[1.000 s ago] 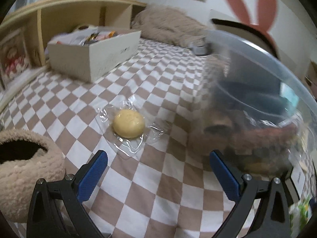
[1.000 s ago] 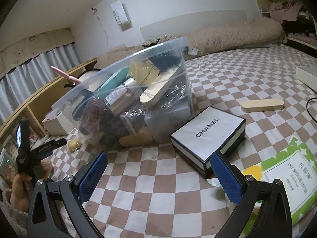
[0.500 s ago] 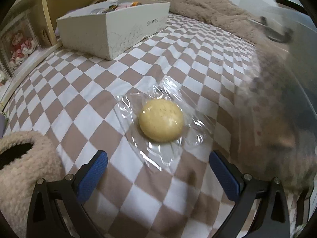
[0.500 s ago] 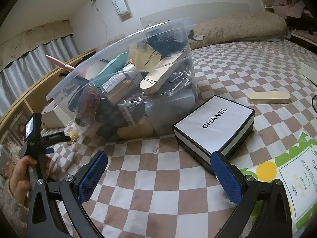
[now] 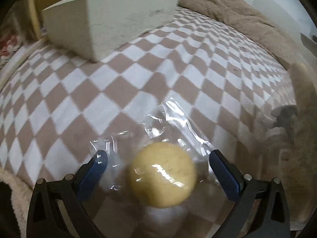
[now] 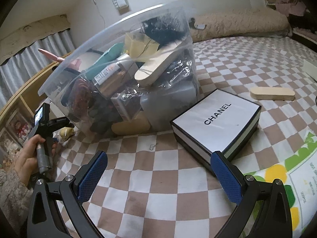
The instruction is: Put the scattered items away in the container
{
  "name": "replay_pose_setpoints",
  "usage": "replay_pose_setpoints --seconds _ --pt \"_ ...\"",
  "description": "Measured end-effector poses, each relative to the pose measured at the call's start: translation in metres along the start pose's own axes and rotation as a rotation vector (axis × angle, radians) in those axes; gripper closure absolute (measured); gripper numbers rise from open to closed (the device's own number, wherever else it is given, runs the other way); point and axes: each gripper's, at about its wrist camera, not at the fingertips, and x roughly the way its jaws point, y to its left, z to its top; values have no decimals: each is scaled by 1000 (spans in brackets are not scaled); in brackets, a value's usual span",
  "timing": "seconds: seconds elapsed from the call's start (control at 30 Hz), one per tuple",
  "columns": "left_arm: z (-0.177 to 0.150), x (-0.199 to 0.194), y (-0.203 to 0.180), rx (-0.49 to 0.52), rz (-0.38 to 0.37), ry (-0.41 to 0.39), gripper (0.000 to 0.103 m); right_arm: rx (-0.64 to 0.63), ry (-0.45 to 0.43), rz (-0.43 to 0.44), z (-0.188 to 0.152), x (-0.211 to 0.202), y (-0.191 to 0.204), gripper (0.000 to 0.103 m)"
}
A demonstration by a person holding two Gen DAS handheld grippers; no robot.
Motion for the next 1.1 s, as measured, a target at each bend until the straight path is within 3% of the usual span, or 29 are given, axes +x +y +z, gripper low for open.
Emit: replay_pose_setpoints --seconds 0.13,0.27,0.4,0.57,0.77,1.0,1.1 --pt "6 1 -8 -1 -48 12 0 -23 13 10 -1 4 8 0" --pt "9 12 -17 21 9 12 0 -51 23 15 -3 5 15 0" --pt "-2 21 -37 129 97 -29 0 -60 35 12 -5 7 18 0" --pt "-13 17 -32 134 47 -5 0 -39 34 1 -3 7 10 0" --pt "-37 0 -28 130 53 22 1 0 18 0 3 1 -2 0" --pt "-66 -7 -49 263 75 17 1 4 0 -37 4 -6 -5 0" --pt "-76 -13 -52 290 45 12 1 60 -10 -40 6 -10 -17 0"
